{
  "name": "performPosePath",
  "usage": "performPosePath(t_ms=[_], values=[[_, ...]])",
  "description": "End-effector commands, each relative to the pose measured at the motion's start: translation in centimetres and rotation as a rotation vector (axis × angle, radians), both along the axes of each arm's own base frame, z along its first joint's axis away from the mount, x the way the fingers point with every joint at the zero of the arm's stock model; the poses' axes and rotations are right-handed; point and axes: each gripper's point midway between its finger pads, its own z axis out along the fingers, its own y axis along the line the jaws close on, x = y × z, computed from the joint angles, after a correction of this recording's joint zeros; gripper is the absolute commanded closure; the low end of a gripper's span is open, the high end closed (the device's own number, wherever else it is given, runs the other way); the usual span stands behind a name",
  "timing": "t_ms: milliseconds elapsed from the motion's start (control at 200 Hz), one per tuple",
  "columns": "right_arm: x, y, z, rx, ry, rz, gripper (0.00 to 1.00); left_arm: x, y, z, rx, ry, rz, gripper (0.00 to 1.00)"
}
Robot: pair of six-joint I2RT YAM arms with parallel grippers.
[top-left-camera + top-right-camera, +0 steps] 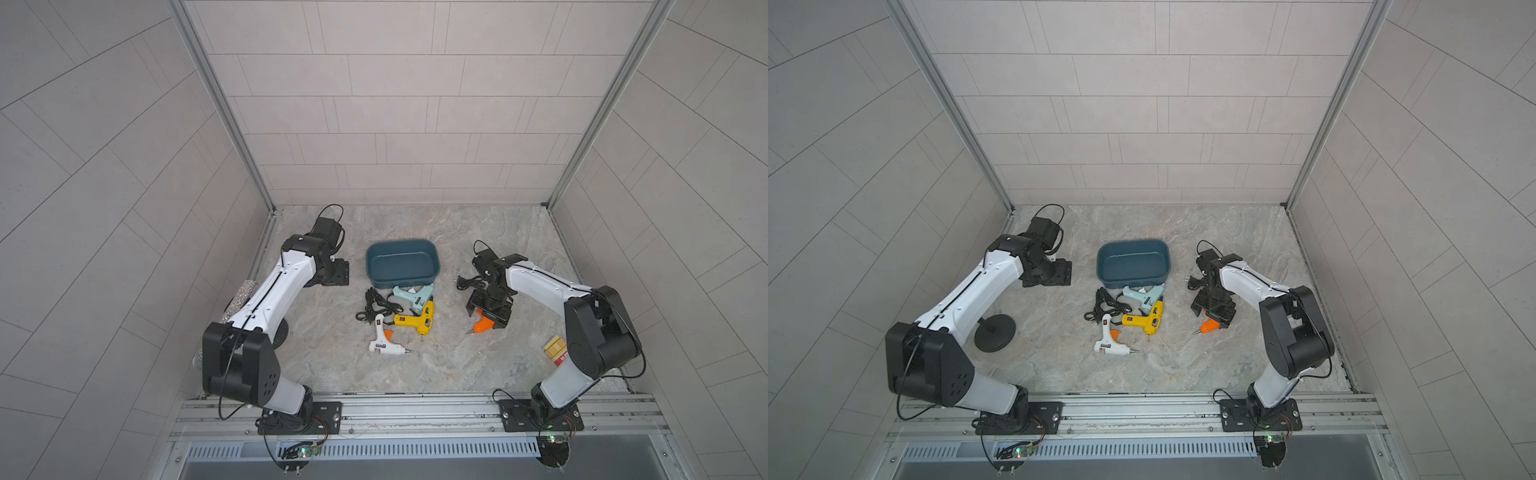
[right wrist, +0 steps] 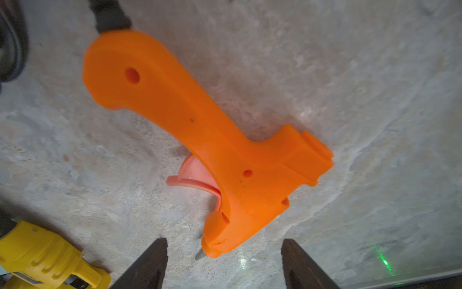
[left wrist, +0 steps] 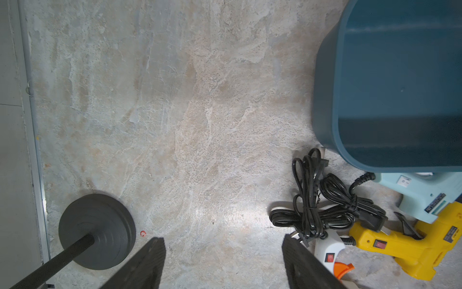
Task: Put the hot melt glue gun into the storage box
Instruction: Pick up the hot melt adhesive gun from the center of the board.
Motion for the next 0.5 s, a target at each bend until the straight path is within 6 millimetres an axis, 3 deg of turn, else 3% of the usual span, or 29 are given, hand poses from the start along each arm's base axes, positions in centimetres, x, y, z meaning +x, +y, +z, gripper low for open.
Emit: performPosePath(t_ms=[0,275,410,495], values=[[-0.1,0.1,-1.0,-0.004,0.013,-0.027,0.23,-0.7,0.2,-0.1,0.017,0.045,0.003,0.18],[-0.4,-0.3,-4.1,0.001,0.110,-0.093,0.23,0.0,0.4,0.5,0.040,0.039,-0.010,0.18],[-0.1,-0.3,-4.2,0.002,0.115,-0.111,0.25,0.1,0.4,0.2,0.042,0.047,-0.009,0.18],[0.4,-0.6,-3.8,-0.003,0.096,-0.122,0.33,0.2,0.4,0.2,0.049,0.050,-0.015,0.18]])
